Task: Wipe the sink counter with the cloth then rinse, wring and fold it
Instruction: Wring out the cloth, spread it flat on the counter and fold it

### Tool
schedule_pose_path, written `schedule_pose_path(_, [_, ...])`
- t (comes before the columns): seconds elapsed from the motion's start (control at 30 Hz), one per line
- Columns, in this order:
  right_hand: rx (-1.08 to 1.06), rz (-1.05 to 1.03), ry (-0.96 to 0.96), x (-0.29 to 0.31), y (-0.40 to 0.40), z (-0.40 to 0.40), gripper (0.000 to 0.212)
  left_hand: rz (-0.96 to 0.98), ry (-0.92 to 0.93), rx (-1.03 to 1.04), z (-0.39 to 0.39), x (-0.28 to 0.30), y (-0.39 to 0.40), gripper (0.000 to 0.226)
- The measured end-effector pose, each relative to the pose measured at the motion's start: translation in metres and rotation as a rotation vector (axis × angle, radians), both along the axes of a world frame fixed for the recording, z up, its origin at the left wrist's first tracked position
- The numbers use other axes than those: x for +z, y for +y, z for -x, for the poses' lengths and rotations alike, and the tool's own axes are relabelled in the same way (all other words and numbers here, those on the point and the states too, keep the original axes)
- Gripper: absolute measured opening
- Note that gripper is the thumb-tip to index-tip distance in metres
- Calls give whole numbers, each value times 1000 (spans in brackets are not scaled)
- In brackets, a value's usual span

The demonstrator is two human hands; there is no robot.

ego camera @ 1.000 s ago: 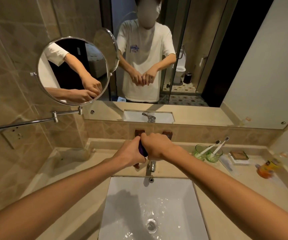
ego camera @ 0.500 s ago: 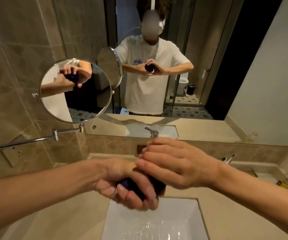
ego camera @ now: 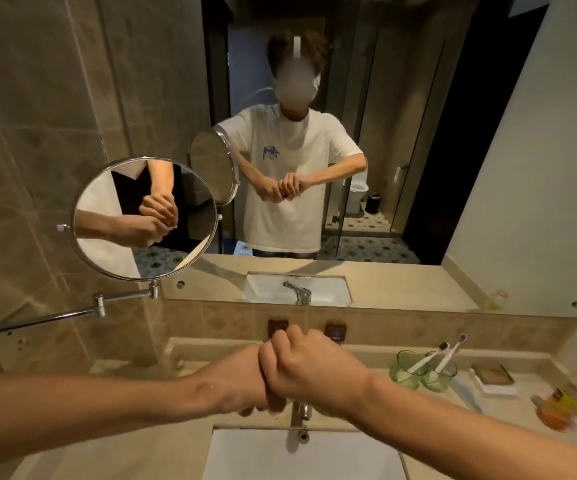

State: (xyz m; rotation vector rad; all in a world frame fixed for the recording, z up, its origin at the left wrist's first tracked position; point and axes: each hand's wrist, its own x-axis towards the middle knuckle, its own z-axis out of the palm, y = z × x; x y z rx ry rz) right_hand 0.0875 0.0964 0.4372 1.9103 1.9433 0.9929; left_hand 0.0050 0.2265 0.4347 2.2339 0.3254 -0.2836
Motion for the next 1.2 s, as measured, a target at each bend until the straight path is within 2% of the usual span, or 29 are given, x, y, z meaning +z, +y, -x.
schedule_pose_path(0.07, [-8, 99, 53, -3, 8, -11, 4, -30, -53, 56, -6, -10, 3, 26])
schedule_pose_path(0.13, [-60, 185, 133, -7, 15, -23, 24, -11, -82, 107, -11, -20, 6, 18])
schedule_pose_path(0.2, [-110, 231, 190, -12, 20, -29, 33, 14, -98, 144, -15, -31, 8, 12])
schedule_pose_path(0.47, [-250, 369, 295, -22, 40, -21, 7, 16, -80, 197, -17, -59, 13, 16])
schedule_pose_path(0.83, [-401, 389, 666, -33, 57, -33, 26, -38, -65, 227, -16, -60, 26, 17])
schedule_pose_path(1.03, [-436, 370, 968, -29, 46, -44, 48, -139, -101, 179, -16, -57, 25, 33])
schedule_pose_path(1.1, [-439, 377, 1161, -17, 35, -45, 58, -161, -100, 143, -15, -54, 23, 50])
schedule_pose_path(1.2, [-441, 407, 1585, -1, 16, -49, 63, -119, -83, 95, -13, -48, 23, 65])
